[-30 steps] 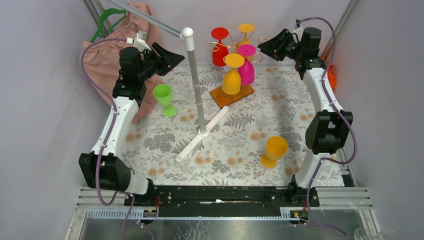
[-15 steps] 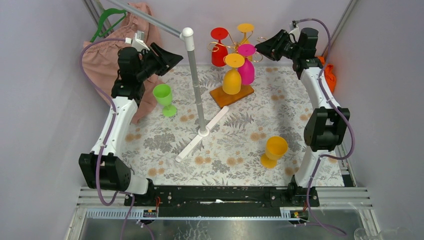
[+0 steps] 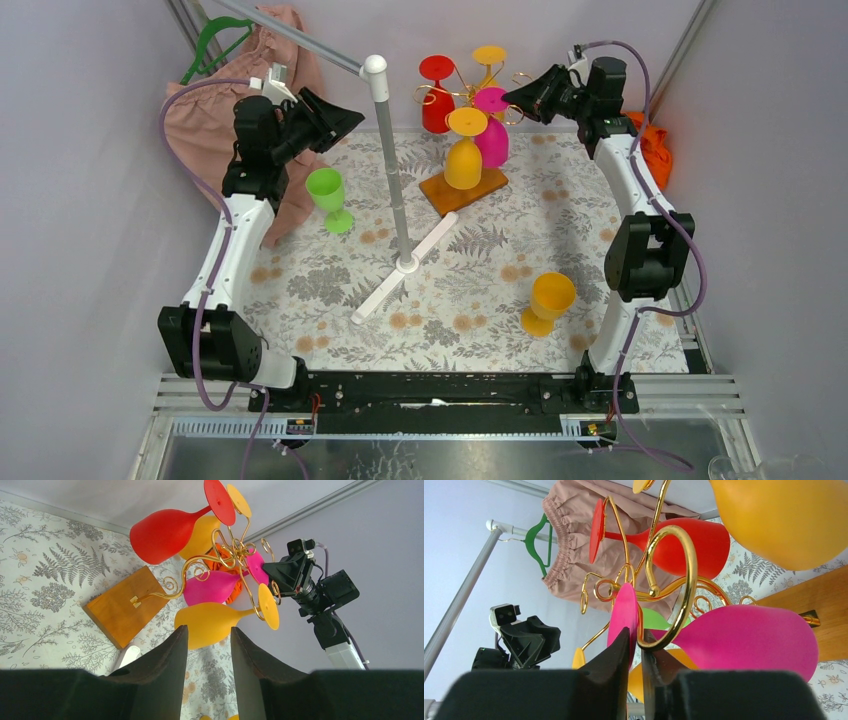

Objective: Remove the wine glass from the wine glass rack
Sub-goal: Pick up the wine glass from the wine rack.

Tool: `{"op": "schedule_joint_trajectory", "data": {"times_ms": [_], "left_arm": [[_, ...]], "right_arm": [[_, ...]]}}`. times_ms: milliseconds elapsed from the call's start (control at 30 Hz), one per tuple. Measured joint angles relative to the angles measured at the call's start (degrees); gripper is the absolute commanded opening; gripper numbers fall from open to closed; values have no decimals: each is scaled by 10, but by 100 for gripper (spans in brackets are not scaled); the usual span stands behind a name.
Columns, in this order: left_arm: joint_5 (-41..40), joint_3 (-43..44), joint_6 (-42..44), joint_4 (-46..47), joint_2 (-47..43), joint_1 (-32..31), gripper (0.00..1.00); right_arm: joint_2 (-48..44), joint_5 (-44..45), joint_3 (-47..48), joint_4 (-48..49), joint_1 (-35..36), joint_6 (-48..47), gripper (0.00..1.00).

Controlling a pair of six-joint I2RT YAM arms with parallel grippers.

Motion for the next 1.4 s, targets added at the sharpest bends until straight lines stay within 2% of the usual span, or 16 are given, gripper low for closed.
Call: {"op": "schedule_joint_trajectory", "data": {"times_ms": [200,900,1400], "left_arm": [[6,-1,-2,7,0,0,42],[26,-7,-11,11,5,0,41],[37,-7,-15,11,6,0,40]], "right_arm": [[0,0,2,15,-2,5,0],[-3,2,-9,33,-2,71,0],[-44,26,-29,52,-16,123,0]]}}
